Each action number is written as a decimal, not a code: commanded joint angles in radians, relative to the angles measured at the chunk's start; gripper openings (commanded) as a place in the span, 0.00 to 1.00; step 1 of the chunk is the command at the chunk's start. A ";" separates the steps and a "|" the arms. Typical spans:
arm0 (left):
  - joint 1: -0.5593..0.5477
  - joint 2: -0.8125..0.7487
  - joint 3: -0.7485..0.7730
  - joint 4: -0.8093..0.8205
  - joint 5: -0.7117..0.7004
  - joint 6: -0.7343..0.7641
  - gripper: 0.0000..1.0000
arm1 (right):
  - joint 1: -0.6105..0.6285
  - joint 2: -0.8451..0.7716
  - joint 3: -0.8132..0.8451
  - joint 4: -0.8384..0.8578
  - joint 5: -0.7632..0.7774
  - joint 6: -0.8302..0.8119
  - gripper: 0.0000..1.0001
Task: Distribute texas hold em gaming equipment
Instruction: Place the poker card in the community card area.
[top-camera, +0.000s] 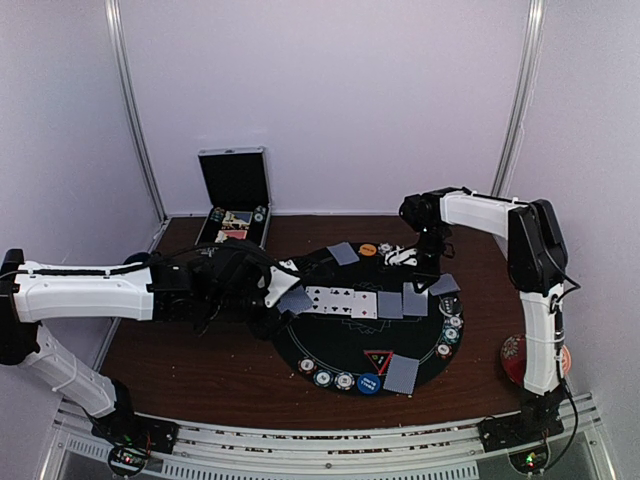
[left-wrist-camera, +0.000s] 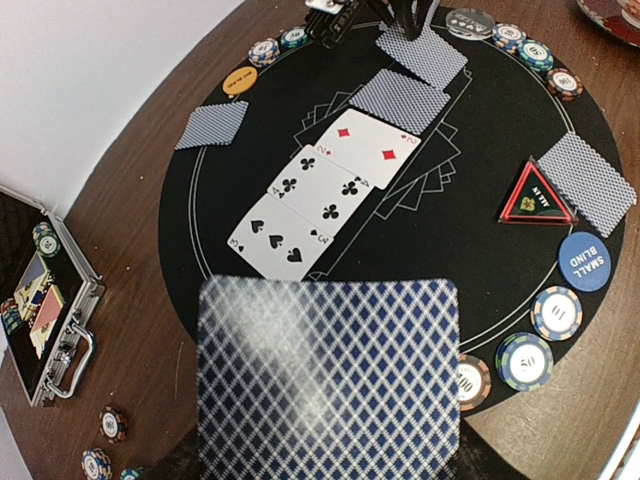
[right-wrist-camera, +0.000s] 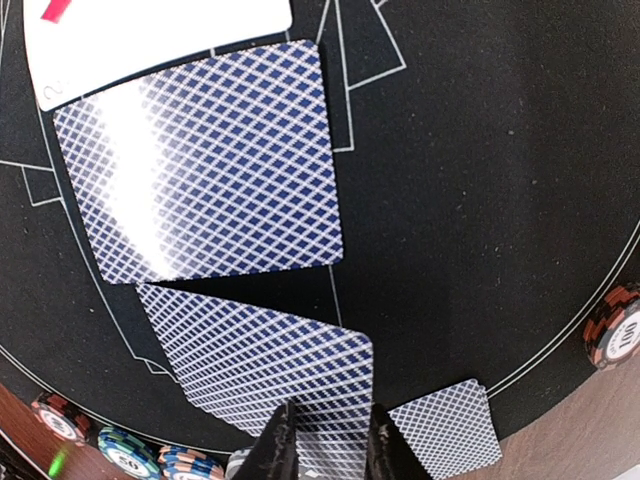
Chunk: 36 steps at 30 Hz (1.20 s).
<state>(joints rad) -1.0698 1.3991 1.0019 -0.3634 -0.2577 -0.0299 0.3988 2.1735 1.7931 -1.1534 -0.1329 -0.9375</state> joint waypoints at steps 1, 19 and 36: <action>-0.002 0.002 0.012 0.044 -0.009 0.008 0.65 | 0.001 -0.002 -0.010 0.011 0.019 0.009 0.26; -0.002 0.001 0.011 0.043 -0.012 0.008 0.65 | 0.004 -0.038 -0.019 0.049 0.034 0.030 0.50; -0.001 -0.002 0.012 0.042 -0.059 -0.009 0.65 | 0.004 -0.570 -0.363 0.586 0.232 0.600 1.00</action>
<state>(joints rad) -1.0698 1.3991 1.0019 -0.3634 -0.2867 -0.0307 0.3996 1.6947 1.4948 -0.6991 -0.0219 -0.5407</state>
